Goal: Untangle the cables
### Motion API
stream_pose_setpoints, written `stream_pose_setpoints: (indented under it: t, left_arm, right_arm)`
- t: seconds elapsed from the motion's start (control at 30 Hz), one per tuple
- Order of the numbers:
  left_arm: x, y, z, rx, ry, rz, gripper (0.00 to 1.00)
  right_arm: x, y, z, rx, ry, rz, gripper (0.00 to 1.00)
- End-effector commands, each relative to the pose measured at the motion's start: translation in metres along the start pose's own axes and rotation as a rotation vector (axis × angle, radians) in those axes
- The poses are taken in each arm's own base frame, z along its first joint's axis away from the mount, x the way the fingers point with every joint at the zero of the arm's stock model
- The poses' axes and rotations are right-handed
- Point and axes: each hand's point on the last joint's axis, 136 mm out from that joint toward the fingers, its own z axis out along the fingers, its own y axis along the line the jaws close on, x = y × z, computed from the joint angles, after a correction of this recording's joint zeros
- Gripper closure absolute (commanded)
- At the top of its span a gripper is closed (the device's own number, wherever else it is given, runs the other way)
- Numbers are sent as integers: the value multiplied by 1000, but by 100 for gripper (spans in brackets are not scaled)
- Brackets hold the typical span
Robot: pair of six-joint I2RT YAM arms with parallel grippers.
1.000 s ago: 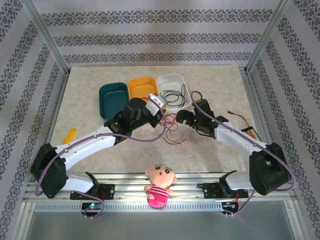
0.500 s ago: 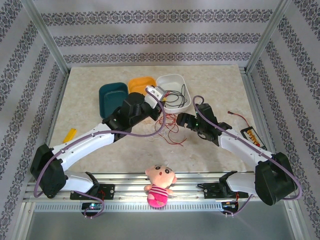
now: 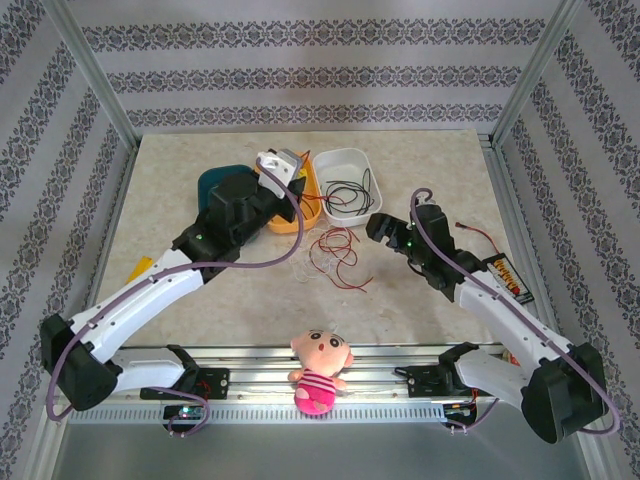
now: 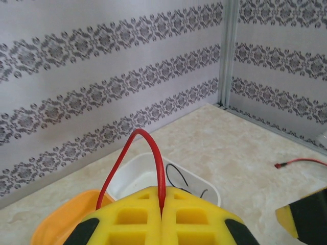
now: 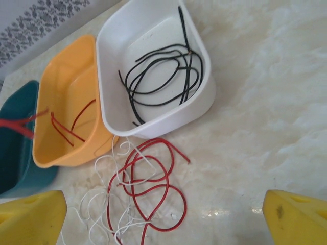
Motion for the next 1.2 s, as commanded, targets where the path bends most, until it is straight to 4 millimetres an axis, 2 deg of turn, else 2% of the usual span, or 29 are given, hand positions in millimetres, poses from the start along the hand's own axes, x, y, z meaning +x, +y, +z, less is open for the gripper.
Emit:
stream_pose_setpoints:
  t: [0.0, 0.1, 0.2, 0.43, 0.53, 0.7, 0.83, 0.97, 1.03, 1.17]
  left_arm:
    - [-26, 25, -10, -82, -44, 40, 100]
    - [-33, 40, -6, -122, -59, 59, 100]
    - [-31, 57, 4, -147, -61, 53, 100]
    - [-8, 91, 39, -168, -14, 34, 100]
    - [10, 99, 55, -165, 26, 26, 100]
    - [56, 105, 84, -170, 165, 49, 100]
    - [93, 106, 99, -167, 286, 49, 100]
    - [132, 111, 104, -191, 439, 36, 100]
    - [146, 113, 102, -201, 493, 34, 100]
    - [160, 118, 94, -218, 533, 18, 100]
  right_arm:
    - [-3, -15, -6, 62, -33, -16, 2]
    - [-5, -18, -9, 71, -50, -10, 2]
    - [-5, -19, -10, 73, -51, -5, 2]
    - [-2, -21, -11, 73, -46, -1, 2]
    - [-2, -22, -13, 74, -52, 3, 2]
    - [1, -23, -11, 73, -45, 9, 2]
    - [2, -22, -9, 71, -38, 12, 2]
    - [2, -23, -9, 76, -35, 13, 2]
    - [3, -24, -9, 79, -34, 15, 2]
    - [5, -26, -8, 86, -28, 15, 2]
